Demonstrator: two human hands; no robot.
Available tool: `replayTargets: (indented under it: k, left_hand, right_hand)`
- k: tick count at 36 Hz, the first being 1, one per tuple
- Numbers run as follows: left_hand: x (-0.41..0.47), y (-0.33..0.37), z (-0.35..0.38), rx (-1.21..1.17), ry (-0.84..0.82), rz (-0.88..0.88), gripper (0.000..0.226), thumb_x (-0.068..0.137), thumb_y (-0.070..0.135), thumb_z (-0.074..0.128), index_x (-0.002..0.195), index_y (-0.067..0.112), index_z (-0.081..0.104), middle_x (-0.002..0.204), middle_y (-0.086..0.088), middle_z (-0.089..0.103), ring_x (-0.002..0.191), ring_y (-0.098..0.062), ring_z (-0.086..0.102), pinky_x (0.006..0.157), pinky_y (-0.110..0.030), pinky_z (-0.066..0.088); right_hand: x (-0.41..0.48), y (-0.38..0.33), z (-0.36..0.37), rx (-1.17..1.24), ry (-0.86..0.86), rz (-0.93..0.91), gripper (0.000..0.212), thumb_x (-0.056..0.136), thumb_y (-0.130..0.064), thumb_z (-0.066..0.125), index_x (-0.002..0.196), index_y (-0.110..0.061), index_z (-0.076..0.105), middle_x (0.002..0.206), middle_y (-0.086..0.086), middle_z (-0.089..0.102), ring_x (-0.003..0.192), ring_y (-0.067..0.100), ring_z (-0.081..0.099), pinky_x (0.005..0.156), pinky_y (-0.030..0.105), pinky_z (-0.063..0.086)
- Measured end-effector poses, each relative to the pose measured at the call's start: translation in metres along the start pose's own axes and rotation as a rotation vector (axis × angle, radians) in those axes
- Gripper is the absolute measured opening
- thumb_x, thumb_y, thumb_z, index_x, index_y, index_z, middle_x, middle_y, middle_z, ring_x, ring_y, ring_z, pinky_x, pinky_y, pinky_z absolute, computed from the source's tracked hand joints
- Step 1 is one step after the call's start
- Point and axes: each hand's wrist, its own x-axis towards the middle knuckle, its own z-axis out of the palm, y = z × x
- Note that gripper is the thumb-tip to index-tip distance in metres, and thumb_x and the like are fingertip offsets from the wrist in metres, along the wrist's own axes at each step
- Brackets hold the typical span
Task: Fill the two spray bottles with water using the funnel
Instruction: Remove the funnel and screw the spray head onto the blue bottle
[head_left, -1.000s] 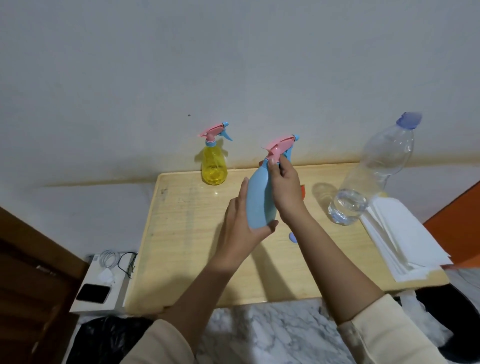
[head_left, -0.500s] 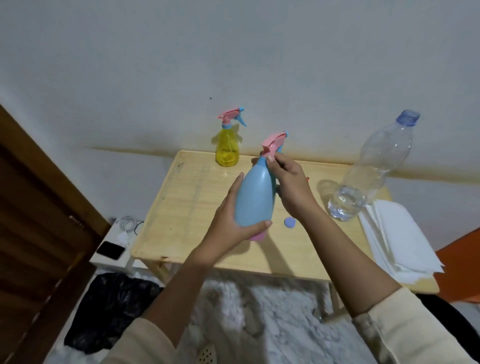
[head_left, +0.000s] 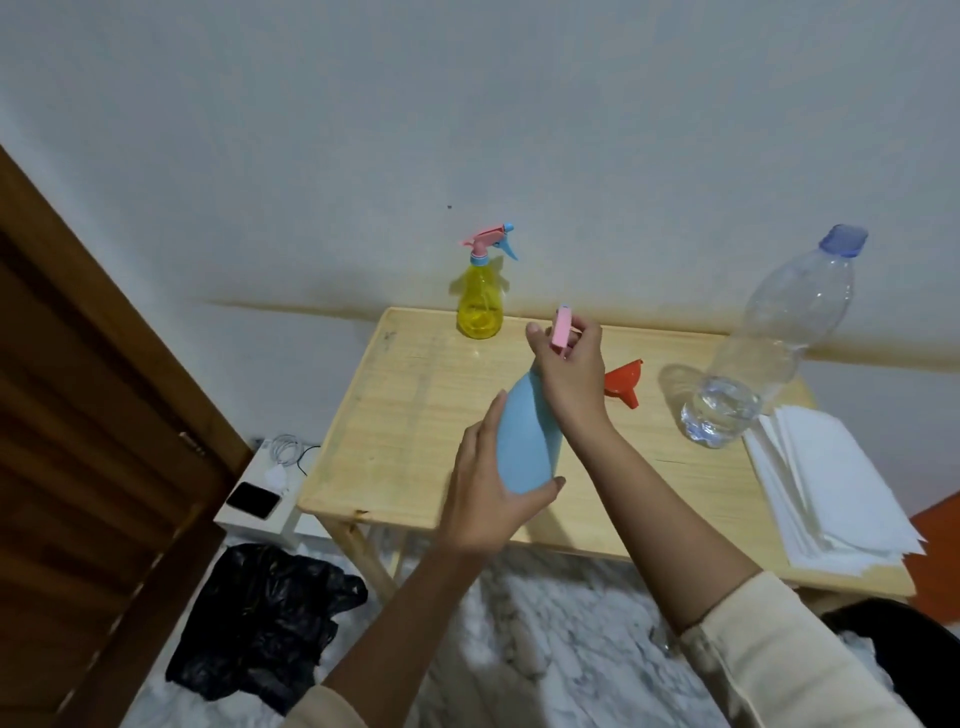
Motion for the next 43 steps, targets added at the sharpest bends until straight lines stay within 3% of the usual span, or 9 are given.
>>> replayTargets:
  k: [5, 9, 14, 21, 25, 31, 36, 41, 43]
  left_hand:
    - [0.001, -0.016, -0.021, -0.046, -0.168, 0.025, 0.093, 0.077, 0.044, 0.073, 0.141, 0.054, 0.006, 0.145, 0.013, 0.027, 0.127, -0.004, 0.035, 0.105, -0.034, 0.039]
    - [0.011, -0.031, -0.049, -0.188, -0.335, -0.042, 0.067, 0.088, 0.048, 0.058, 0.143, 0.049, 0.021, 0.143, 0.012, 0.036, 0.129, -0.005, 0.04, 0.106, -0.034, 0.041]
    - [0.028, -0.044, -0.08, -0.015, -0.35, -0.049, 0.045, 0.094, 0.042, 0.052, 0.134, 0.023, 0.048, 0.129, 0.006, 0.052, 0.123, -0.006, 0.047, 0.087, -0.009, 0.037]
    - [0.058, -0.074, -0.104, 0.292, -0.409, -0.225, 0.044, 0.092, 0.038, 0.057, 0.126, 0.01, 0.053, 0.124, -0.009, 0.055, 0.113, -0.021, 0.052, 0.091, -0.029, 0.04]
    - [0.066, -0.096, -0.111, 0.391, -0.469, -0.337, 0.042, 0.09, 0.037, 0.06, 0.121, 0.01, 0.055, 0.116, -0.013, 0.06, 0.104, -0.028, 0.059, 0.079, -0.029, 0.042]
    - [0.07, -0.117, -0.12, 0.559, -0.511, -0.39, 0.041, 0.092, 0.036, 0.054, 0.122, 0.009, 0.053, 0.127, -0.009, 0.051, 0.109, -0.026, 0.055, 0.088, -0.032, 0.044]
    - [0.071, -0.131, -0.122, 0.66, -0.558, -0.412, 0.028, 0.09, 0.031, 0.056, 0.102, 0.005, 0.056, 0.106, -0.008, 0.056, 0.084, -0.023, 0.05, 0.07, -0.027, 0.036]
    - [0.07, -0.138, -0.123, 0.667, -0.531, -0.41, 0.021, 0.087, 0.027, 0.058, 0.089, 0.009, 0.049, 0.095, -0.004, 0.05, 0.08, -0.022, 0.048, 0.067, -0.026, 0.036]
    - [0.07, -0.141, -0.124, 0.656, -0.521, -0.411, 0.021, 0.087, 0.027, 0.059, 0.088, 0.008, 0.049, 0.094, -0.005, 0.05, 0.078, -0.023, 0.048, 0.066, -0.026, 0.036]
  right_hand:
    - [-0.001, 0.009, 0.013, -0.03, 0.028, -0.041, 0.024, 0.095, -0.03, 0.05, 0.108, -0.01, 0.047, 0.082, -0.013, 0.047, 0.075, 0.004, 0.047, 0.064, 0.021, 0.035]
    - [-0.007, 0.015, 0.028, -0.077, 0.0, -0.115, 0.017, 0.096, -0.029, 0.05, 0.103, -0.013, 0.049, 0.084, -0.009, 0.051, 0.076, 0.002, 0.049, 0.064, 0.012, 0.036]
    - [-0.014, 0.024, 0.048, -0.088, -0.019, -0.092, 0.021, 0.095, -0.026, 0.051, 0.11, -0.01, 0.051, 0.092, 0.0, 0.057, 0.083, 0.012, 0.052, 0.066, 0.012, 0.037]
    - [-0.029, 0.038, 0.074, -0.114, -0.104, 0.001, 0.012, 0.092, -0.014, 0.05, 0.103, -0.011, 0.052, 0.089, 0.007, 0.06, 0.079, 0.018, 0.054, 0.064, 0.02, 0.04]
    - [-0.04, 0.046, 0.091, -0.129, -0.191, 0.064, 0.015, 0.085, -0.007, 0.055, 0.1, -0.004, 0.055, 0.084, 0.006, 0.058, 0.073, 0.016, 0.052, 0.065, 0.024, 0.04]
    - [-0.05, 0.06, 0.112, -0.207, -0.248, 0.182, 0.01, 0.08, -0.006, 0.057, 0.074, -0.008, 0.05, 0.067, -0.002, 0.047, 0.059, 0.011, 0.042, 0.054, 0.021, 0.032]
    - [-0.055, 0.068, 0.124, -0.23, -0.216, 0.236, 0.021, 0.077, -0.006, 0.053, 0.063, -0.009, 0.037, 0.063, 0.007, 0.036, 0.059, 0.019, 0.031, 0.055, 0.029, 0.024]
    - [-0.058, 0.065, 0.13, -0.202, -0.219, 0.277, 0.02, 0.066, -0.023, 0.047, 0.061, -0.011, 0.032, 0.062, 0.005, 0.034, 0.059, 0.018, 0.03, 0.055, 0.028, 0.024]
    - [-0.057, 0.065, 0.132, -0.188, -0.24, 0.288, 0.019, 0.074, -0.017, 0.049, 0.061, -0.013, 0.035, 0.067, 0.005, 0.038, 0.059, 0.017, 0.032, 0.055, 0.027, 0.026]
